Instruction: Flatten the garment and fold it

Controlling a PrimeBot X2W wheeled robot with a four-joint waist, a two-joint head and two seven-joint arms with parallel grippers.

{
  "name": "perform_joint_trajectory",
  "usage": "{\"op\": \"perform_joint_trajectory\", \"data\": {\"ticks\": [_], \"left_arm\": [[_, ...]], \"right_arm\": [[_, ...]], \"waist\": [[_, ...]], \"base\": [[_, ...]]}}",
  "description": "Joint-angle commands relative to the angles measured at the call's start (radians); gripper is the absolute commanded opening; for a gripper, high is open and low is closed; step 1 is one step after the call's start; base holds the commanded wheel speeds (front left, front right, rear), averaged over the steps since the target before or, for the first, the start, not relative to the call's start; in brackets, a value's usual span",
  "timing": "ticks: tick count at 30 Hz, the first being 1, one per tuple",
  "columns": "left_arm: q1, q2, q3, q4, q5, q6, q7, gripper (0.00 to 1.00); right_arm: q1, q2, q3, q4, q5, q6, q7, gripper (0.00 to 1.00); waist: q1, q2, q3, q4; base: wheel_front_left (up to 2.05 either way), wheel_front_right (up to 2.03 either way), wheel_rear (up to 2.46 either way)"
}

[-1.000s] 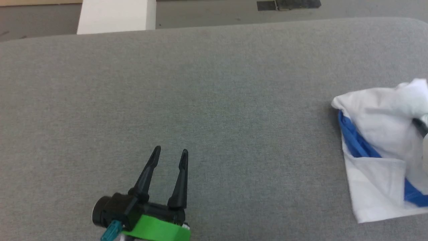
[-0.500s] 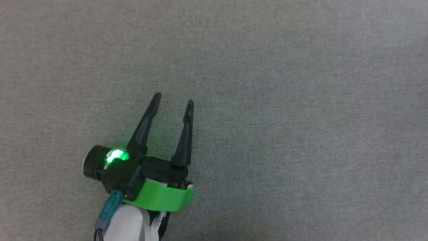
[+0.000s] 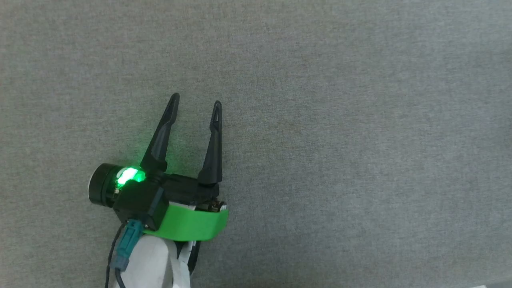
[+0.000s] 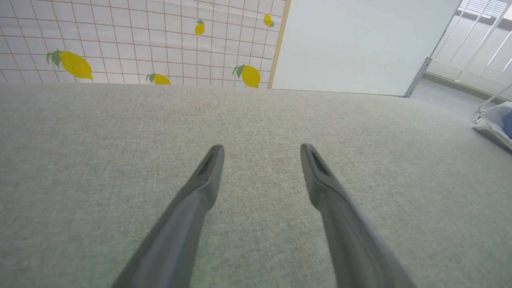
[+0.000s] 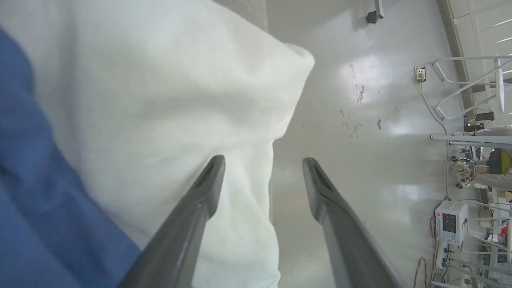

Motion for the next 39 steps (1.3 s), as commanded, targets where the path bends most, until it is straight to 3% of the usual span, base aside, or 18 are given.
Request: {"op": "perform_joint_trajectory", "data": {"ticks": [1,8,14,20,29,35,39], "left_arm": [[-0.005,0.007,0.006,0.008,0.007,0.009,-0.001,1.00],[0.048,0.003,0.013,0.039,-0.017,0.033,-0.004,1.00],[0.122,0.001,0.030,0.060,-0.055,0.039,-0.005,1.00],[0.206,0.001,0.065,0.050,-0.081,0.044,-0.005,1.00],[0.243,0.010,0.082,0.074,-0.088,0.026,-0.005,1.00],[0.256,0.004,0.096,0.090,-0.104,0.029,-0.005,1.00],[0.274,-0.001,0.095,0.103,-0.109,0.029,-0.005,1.00]], "right_arm": [[-0.019,0.009,0.004,0.013,-0.005,-0.002,-0.016,1.00],[-0.003,0.052,0.017,0.044,0.021,-0.002,-0.083,1.00],[0.078,0.129,0.000,-0.028,0.079,-0.002,-0.133,1.00],[0.240,0.256,-0.070,-0.223,0.099,-0.002,-0.160,1.00],[0.483,0.467,-0.163,-0.629,-0.038,-0.002,-0.151,1.00],[0.628,0.583,-0.150,-0.772,-0.154,-0.002,-0.198,1.00],[0.717,0.669,-0.133,-0.792,-0.224,-0.002,-0.257,1.00]], "waist": [[-0.0002,-0.0001,-0.036,-0.004],[-0.0002,-0.0001,-0.179,0.004],[-0.0002,-0.0001,-0.326,0.024],[-0.0002,-0.0001,-0.451,0.049],[-0.0002,-0.0001,-0.517,0.106],[-0.0002,-0.0001,-0.536,0.134],[-0.0002,-0.0001,-0.545,0.147]], "base": [[0.00,0.00,0.00],[0.00,0.00,0.00],[0.00,0.00,0.00],[0.00,0.00,0.00],[0.00,0.00,0.00],[0.00,0.00,0.00],[0.00,0.00,0.00]]}}
